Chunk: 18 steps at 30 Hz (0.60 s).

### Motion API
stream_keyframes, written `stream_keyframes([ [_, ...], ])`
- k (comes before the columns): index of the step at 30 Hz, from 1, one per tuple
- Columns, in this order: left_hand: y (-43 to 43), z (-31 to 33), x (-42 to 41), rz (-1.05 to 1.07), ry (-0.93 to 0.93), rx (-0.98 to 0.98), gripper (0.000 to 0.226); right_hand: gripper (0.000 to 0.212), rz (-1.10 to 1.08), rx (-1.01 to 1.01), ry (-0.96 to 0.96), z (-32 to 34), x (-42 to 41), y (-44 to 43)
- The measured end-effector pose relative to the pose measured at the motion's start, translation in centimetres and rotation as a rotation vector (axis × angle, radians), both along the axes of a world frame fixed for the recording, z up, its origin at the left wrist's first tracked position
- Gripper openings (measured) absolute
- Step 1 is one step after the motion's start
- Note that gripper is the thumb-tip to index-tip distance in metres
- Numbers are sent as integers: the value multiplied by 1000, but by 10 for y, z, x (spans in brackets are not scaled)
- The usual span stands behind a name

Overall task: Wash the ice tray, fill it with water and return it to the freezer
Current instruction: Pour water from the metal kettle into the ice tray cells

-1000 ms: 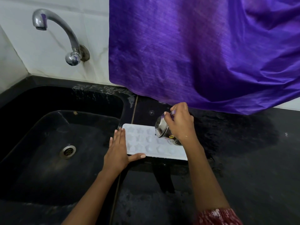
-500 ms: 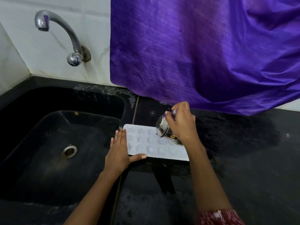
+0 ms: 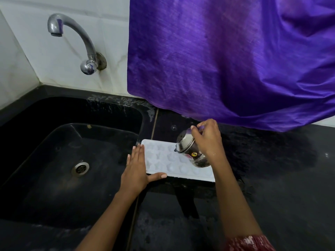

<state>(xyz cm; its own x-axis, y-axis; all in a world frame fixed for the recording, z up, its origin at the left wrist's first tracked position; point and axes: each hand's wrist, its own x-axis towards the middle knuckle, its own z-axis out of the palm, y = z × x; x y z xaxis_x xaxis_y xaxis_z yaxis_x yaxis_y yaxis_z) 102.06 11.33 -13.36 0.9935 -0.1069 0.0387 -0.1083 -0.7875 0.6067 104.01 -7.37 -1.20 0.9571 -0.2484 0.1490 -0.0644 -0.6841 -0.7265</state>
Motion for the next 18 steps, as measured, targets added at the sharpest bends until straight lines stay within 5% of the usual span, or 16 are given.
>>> stream_keyframes([
  [8,0,1,-2,-14,-14,2,124,19,111,-42,-4,2,2,15],
  [13,1,0,-1,-13,6,1,152,19,159,-108,6,2,5,25],
  [18,2,-1,0,-9,1,1,157,21,195,-185,8,1,8,30],
])
